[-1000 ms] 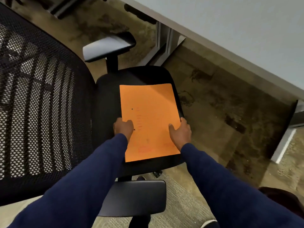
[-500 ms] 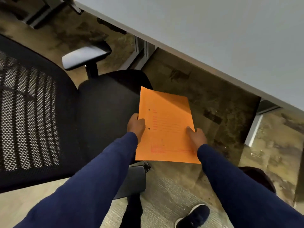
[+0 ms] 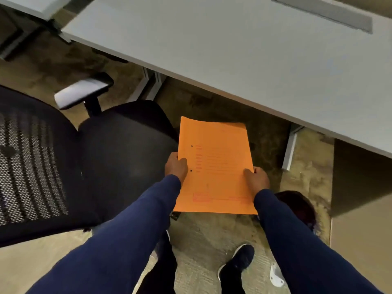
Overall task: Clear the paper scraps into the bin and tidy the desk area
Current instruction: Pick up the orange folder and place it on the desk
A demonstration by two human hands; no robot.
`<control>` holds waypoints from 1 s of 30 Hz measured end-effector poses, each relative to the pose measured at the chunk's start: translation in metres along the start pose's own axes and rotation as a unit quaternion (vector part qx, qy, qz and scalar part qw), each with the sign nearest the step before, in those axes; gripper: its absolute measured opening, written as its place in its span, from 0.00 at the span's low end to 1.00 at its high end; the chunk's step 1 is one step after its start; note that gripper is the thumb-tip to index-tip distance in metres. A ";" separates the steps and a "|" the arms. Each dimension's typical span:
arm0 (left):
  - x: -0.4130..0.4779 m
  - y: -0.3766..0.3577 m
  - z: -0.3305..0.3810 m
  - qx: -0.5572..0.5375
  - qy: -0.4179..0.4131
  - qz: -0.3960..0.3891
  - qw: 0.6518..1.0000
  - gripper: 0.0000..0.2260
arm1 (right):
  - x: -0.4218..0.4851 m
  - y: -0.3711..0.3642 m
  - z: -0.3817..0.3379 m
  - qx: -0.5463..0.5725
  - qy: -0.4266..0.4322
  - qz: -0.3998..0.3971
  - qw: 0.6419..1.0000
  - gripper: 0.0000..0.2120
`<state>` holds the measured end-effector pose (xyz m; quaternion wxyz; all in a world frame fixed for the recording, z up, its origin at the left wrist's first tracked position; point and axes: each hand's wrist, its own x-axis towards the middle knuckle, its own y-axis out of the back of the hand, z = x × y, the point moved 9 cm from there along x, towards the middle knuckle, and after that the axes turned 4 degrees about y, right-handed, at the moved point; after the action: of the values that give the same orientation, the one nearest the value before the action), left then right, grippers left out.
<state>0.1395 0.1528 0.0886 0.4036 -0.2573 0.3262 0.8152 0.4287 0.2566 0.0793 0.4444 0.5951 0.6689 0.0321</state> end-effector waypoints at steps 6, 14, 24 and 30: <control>-0.025 0.005 0.031 0.009 -0.042 -0.020 0.999 0.07 | -0.038 0.029 -0.010 0.042 -0.010 0.040 0.998 0.16; -0.049 0.018 0.090 0.032 -0.122 -0.054 0.991 0.08 | -0.072 0.053 -0.029 0.118 -0.015 0.100 0.988 0.14; -0.080 -0.003 0.140 0.023 -0.161 -0.090 0.983 0.10 | -0.082 0.096 -0.041 0.158 -0.014 0.131 0.979 0.21; -0.084 -0.029 0.157 0.014 -0.158 -0.089 0.983 0.09 | -0.060 0.124 -0.044 0.139 0.011 0.139 0.980 0.19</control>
<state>0.1845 0.2414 0.2390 0.5248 -0.1481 0.2454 0.8015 0.4900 0.2644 0.2101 0.3411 0.7380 0.5822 0.0062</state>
